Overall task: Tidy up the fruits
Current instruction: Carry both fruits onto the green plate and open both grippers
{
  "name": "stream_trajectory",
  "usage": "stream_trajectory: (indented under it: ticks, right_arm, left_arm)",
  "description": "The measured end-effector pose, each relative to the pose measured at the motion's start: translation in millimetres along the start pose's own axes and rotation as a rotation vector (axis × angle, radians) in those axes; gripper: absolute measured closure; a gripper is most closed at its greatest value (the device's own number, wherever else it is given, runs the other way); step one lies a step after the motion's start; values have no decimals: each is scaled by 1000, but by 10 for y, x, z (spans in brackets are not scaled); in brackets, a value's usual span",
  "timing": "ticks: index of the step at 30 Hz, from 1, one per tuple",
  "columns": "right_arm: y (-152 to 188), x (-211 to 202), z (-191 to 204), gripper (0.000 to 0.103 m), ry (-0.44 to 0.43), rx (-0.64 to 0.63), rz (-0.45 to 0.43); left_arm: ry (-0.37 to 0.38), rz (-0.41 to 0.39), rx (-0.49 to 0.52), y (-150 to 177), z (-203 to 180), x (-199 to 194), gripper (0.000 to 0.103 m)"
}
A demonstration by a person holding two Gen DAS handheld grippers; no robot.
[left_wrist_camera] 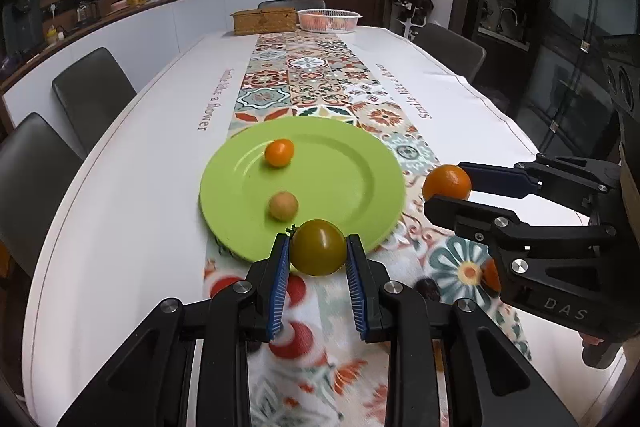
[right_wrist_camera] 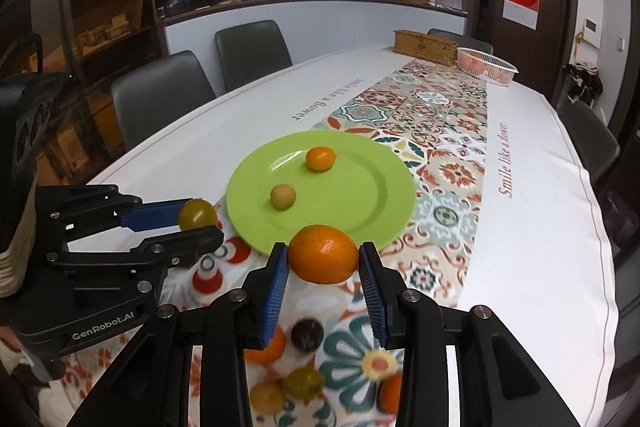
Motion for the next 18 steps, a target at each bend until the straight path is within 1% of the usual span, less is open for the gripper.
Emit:
stream_trajectory:
  ticks: [6,10,14,18]
  right_arm:
    - [-200,290,-49,66,0,-12,38]
    - [-304,508,-67,66,-1,-15,68]
    - [-356,742,-116,66,-7,1,106]
    - [-374,936,-181,66,4,14,140]
  left_arm:
    - [-2,14,5,-179,176,242,75]
    - [10,39,-6,-249,289,423,75]
    - [19,69,-18,-301,397,615,75]
    - [26,93,-30,-342,474,766,75]
Point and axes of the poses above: each gripper's, at about its wrist camera, not at the fingertips, and x roughly the way its jaws point, z to its left, y to its underside, the point moved 9 cm from there along x, roughly the way its jaws point, and after that the axes turned 1 degree about -x, right-handed, at the moved point
